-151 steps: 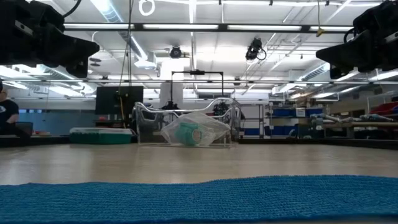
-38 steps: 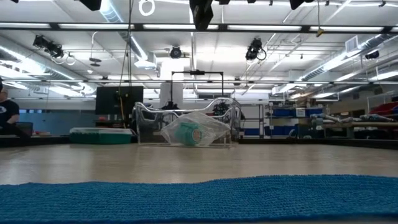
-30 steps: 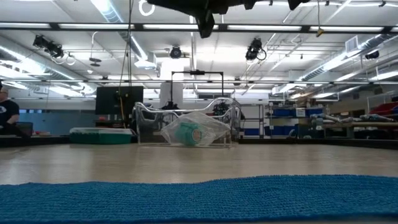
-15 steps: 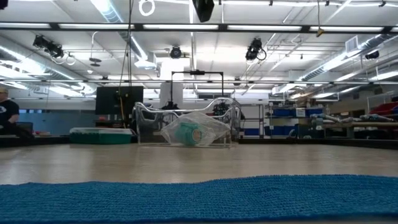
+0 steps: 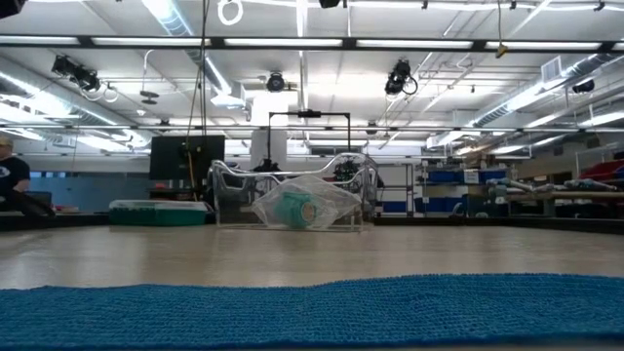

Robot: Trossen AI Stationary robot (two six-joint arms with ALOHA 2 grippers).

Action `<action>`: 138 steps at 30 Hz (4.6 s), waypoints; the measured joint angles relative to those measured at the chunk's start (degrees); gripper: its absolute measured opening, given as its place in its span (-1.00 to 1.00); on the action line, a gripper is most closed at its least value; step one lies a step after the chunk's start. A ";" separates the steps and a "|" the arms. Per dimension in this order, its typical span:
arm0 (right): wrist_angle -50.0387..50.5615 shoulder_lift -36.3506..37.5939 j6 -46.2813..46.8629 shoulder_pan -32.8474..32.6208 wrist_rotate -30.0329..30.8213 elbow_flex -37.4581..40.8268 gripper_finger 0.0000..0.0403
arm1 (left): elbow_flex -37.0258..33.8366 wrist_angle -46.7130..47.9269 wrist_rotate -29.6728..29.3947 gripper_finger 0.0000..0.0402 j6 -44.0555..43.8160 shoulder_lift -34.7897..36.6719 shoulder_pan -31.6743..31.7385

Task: Roll bandage
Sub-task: Roll the blue bandage

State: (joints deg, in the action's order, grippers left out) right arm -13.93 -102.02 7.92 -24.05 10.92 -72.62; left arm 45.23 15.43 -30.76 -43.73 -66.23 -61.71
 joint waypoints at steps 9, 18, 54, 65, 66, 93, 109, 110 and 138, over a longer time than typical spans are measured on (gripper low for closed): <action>-0.14 0.00 -0.84 1.57 -1.95 0.00 -0.99 | 0.02 0.48 9.65 -0.82 -17.76 -4.04 -3.47; -7.07 -8.50 -1.46 5.65 -11.29 0.00 -0.96 | 0.02 4.96 14.19 -0.82 -27.90 -9.74 -4.28; -3.13 -20.61 -1.94 6.32 -20.09 -7.02 -0.95 | -0.01 9.23 14.05 -0.82 -33.21 -25.56 -2.82; -1.59 -20.61 -0.44 6.63 -17.77 -7.02 -0.95 | 0.43 11.50 19.32 -0.82 -31.92 -26.13 -1.10; -1.62 -20.61 -0.44 6.72 -17.79 -7.02 -0.95 | 1.01 12.24 21.30 -0.82 -31.80 -26.07 -1.10; -1.73 -20.61 -1.03 7.20 -18.14 -7.02 -0.97 | 7.80 14.96 17.80 -0.82 -29.94 -26.41 -1.38; -4.63 -20.61 4.24 5.07 -18.08 -7.02 -0.66 | 8.05 16.23 8.29 -0.82 -25.21 -33.69 2.12; -4.63 -20.61 6.00 5.03 -18.08 -7.02 -0.64 | 8.04 16.10 7.29 -0.82 -25.22 -33.59 2.16; 14.39 -19.65 7.74 3.57 -10.81 -15.05 -0.56 | 7.74 15.64 -2.13 -0.82 -23.71 -33.69 6.27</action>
State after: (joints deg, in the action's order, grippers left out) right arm 0.46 -121.67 15.66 -20.48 0.11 -87.67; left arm 52.97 31.07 -32.88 -67.44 -99.92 -55.44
